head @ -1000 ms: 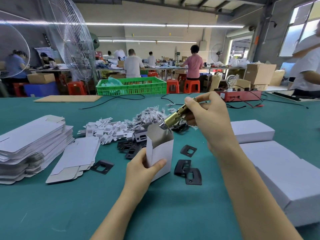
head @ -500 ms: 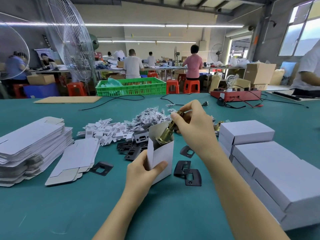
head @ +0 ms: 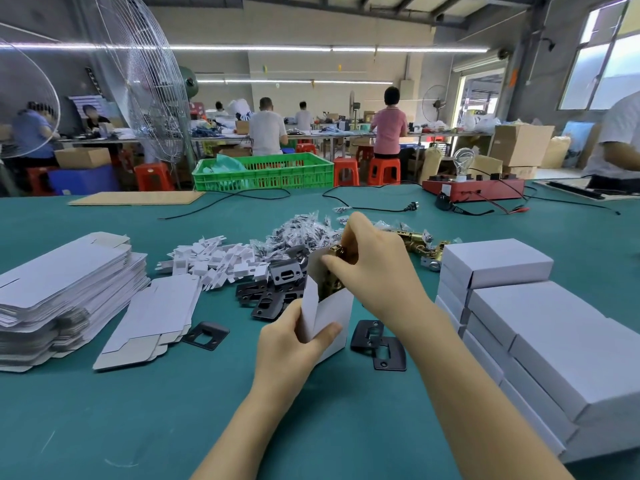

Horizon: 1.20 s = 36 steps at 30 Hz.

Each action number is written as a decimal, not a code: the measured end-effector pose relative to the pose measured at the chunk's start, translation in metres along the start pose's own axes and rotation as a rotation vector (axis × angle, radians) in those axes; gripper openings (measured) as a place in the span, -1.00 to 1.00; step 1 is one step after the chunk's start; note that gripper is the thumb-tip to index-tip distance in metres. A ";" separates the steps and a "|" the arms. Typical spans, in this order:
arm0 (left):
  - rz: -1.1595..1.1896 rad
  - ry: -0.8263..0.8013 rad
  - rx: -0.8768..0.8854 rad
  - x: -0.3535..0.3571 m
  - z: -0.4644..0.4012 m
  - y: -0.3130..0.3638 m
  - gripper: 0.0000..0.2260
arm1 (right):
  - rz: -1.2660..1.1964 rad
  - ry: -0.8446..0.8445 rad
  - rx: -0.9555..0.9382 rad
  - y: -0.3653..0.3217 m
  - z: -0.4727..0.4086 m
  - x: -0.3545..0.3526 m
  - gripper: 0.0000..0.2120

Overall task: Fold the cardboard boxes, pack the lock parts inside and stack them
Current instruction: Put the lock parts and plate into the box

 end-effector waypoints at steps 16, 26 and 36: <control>-0.011 0.053 -0.022 -0.005 0.000 -0.001 -0.76 | -0.021 -0.129 0.068 0.016 -0.002 0.002 -0.82; 0.091 0.023 -0.125 -0.005 0.002 0.001 -0.87 | 0.122 -0.459 0.473 0.091 0.017 -0.001 -0.87; 0.088 0.039 -0.156 -0.009 0.002 -0.002 -0.85 | 0.032 -0.564 0.673 0.128 0.045 0.049 -0.60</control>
Point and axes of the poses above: each hand's wrist, its own z-axis away from the middle knuckle, its own x-axis out of the palm, y = z × x, the point moved 9 cm from there along -z, towards the middle knuckle, and after that the axes turned 7 degrees about -z, right-handed, at the moved point
